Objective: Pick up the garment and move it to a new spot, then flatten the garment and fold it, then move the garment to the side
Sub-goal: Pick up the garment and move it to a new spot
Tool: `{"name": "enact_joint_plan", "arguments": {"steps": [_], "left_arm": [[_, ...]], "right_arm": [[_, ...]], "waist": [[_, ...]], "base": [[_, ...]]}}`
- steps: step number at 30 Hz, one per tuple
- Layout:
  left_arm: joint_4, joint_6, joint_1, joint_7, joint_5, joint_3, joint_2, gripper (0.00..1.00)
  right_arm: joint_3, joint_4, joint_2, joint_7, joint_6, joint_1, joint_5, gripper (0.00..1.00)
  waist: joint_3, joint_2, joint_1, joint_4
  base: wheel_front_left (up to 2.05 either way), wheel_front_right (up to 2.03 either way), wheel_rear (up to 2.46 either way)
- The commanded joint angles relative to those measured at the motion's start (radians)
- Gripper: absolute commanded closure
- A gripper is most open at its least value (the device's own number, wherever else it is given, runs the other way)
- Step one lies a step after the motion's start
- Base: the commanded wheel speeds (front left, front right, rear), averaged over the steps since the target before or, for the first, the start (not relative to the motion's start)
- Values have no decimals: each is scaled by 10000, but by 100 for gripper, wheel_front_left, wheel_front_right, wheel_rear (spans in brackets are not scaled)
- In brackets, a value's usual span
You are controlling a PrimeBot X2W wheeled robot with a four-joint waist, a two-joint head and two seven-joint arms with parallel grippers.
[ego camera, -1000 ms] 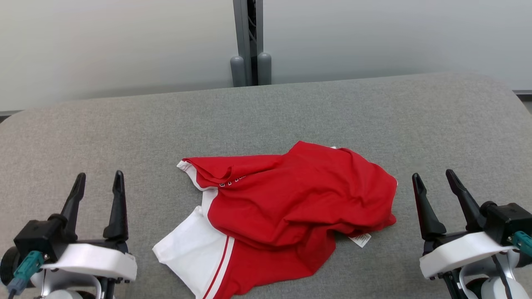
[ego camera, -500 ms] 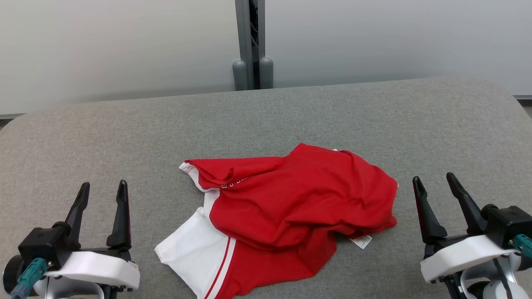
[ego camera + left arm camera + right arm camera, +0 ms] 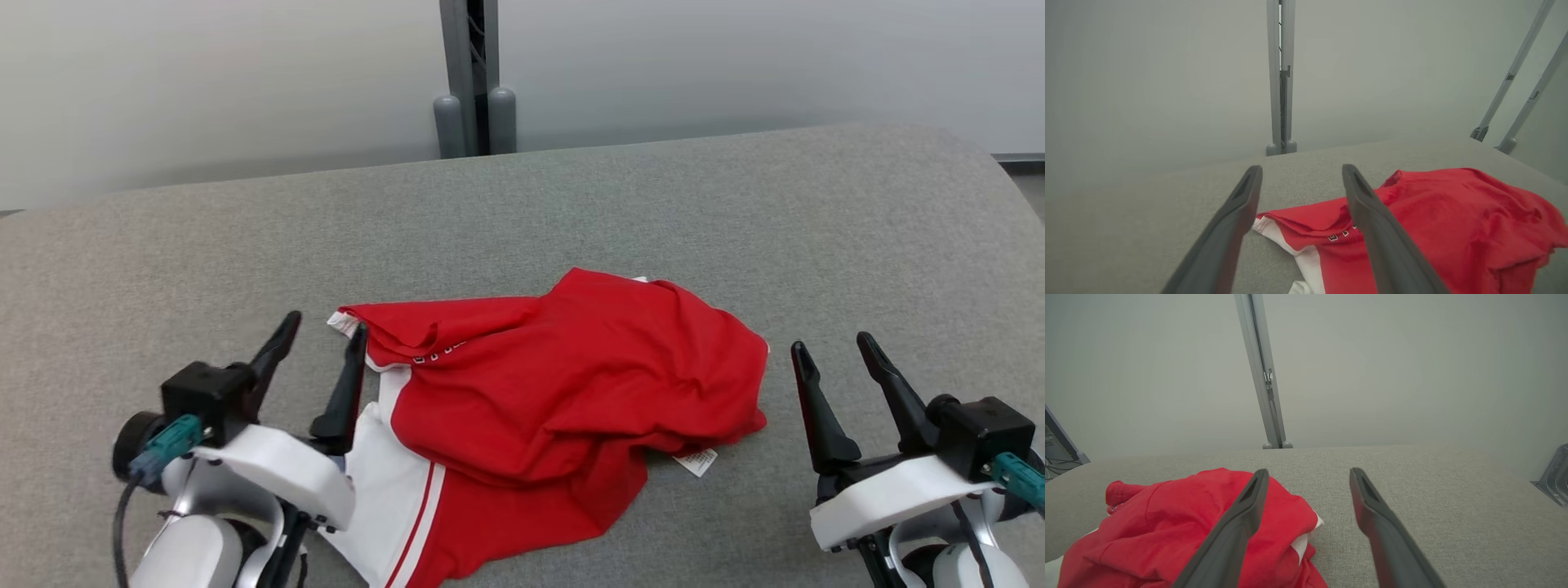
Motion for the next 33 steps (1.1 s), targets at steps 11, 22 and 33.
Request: {"name": "enact_joint_plan", "arguments": {"steps": [11,22,33], "left_arm": [[2947,-1291,-1966,1521,-412,-1240,-513,0],[4368,-1271,-2880,1010,-319,-975,-395,100],[1140,-524,-4684,179,657,305,1304,100]], "right_arm": [[377,430,-61,-403,15,-448,344,0],[263,777,-59,-769,15,-565,517,0],[-129,739,-59,-812,15,-531,421,0]], "waist": [[811,-1,0,-1519],[1055,-1,0,-2053],[825,-1,0,-1120]], "base": [[0,0,0],[0,0,0],[0,0,0]]}}
